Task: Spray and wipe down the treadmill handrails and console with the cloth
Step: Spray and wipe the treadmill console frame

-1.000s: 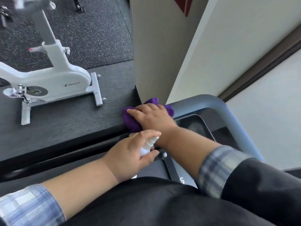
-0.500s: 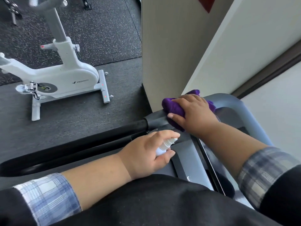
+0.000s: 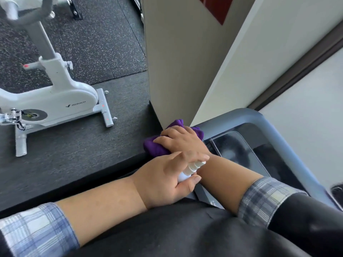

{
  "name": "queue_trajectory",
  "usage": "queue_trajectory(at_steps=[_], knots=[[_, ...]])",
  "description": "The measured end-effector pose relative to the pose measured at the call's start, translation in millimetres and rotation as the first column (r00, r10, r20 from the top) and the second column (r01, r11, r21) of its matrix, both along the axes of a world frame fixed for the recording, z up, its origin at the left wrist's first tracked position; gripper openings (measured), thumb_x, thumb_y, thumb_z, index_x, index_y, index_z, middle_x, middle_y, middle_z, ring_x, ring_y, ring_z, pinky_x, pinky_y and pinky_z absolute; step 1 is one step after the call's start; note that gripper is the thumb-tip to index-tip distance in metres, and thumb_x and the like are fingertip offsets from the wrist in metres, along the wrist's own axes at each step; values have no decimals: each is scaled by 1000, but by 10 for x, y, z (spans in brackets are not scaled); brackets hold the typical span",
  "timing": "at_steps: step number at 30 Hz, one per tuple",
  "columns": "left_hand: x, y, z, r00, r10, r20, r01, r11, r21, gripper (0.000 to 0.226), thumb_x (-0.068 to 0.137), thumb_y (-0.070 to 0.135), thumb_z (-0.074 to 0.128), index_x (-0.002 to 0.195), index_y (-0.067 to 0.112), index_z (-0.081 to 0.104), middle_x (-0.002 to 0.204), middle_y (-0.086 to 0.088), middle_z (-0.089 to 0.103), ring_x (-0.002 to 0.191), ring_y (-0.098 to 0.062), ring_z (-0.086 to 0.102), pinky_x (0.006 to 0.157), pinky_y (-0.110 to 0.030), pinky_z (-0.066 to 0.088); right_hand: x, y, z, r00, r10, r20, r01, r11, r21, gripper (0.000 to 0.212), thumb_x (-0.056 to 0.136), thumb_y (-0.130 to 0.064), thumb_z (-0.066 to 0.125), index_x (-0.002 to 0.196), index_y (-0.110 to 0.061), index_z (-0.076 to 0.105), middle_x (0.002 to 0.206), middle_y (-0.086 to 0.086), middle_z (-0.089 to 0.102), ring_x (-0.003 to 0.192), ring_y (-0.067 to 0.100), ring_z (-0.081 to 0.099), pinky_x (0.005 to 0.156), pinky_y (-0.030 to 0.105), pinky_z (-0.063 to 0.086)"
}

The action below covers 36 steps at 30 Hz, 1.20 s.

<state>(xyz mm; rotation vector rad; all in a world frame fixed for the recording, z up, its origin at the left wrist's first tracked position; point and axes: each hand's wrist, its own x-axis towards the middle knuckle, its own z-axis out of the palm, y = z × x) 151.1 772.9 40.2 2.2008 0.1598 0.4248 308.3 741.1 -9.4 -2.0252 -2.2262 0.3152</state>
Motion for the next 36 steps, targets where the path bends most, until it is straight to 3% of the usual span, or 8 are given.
queue_trajectory(at_steps=[6,10,13,17,21,25,33,36], knots=[[71,47,-95,996,54,-72,-53,998,18,43,92,36,55,132,36,40,110,9,66,93,-7,62,84,-9,42,737,-381,70,870,-468,-153,486,866,114,53,85,-61,62,123,-23,65,124,-3,64,123,24,52,108,45,37],[84,92,-148,988,129,-81,-131,991,-13,44,92,27,60,130,39,40,96,19,57,82,20,53,76,3,33,1273,-462,104,703,-698,-134,710,698,92,47,87,-59,60,120,-25,63,125,-2,62,125,25,48,110,40,32],[101,90,-168,995,90,-36,-91,995,-38,43,91,23,61,130,32,44,90,30,53,80,23,51,75,4,31,1103,-336,95,731,-673,-112,681,728,73,49,86,-61,60,120,-25,64,123,-1,63,125,26,49,110,44,33],[197,80,-147,999,-1,49,3,1000,-25,40,92,26,58,130,24,46,96,23,54,81,14,50,79,-5,39,303,-183,-28,936,-330,-123,341,937,79,47,89,-54,64,126,-25,65,128,-2,63,128,25,50,108,45,33],[248,124,-170,1000,-26,16,26,1000,-11,42,90,28,58,130,26,47,94,22,56,81,13,52,79,-4,40,285,-235,-89,962,-238,-135,254,960,119,45,88,-43,69,130,-25,63,133,-2,61,131,23,49,109,44,34],[195,155,-187,995,-22,-95,21,1000,-17,42,90,39,53,130,40,42,92,28,53,78,12,53,74,-3,37,842,-469,-4,863,-486,-138,504,850,155,58,85,-62,61,127,-22,65,129,-1,63,130,24,49,112,46,33],[91,237,-187,986,-34,-166,38,999,24,44,89,47,49,131,49,33,96,31,53,79,9,54,73,-9,41,1493,-729,-6,426,-893,-143,900,403,165,55,89,-64,49,126,-25,59,132,0,59,129,25,47,112,43,32],[91,218,-183,986,-68,-153,73,997,30,44,90,43,51,131,45,35,96,29,54,79,10,54,74,-12,43,1017,-511,-27,539,-825,-167,840,514,174,55,87,-63,51,125,-24,61,130,-3,60,130,24,46,112,46,32]])
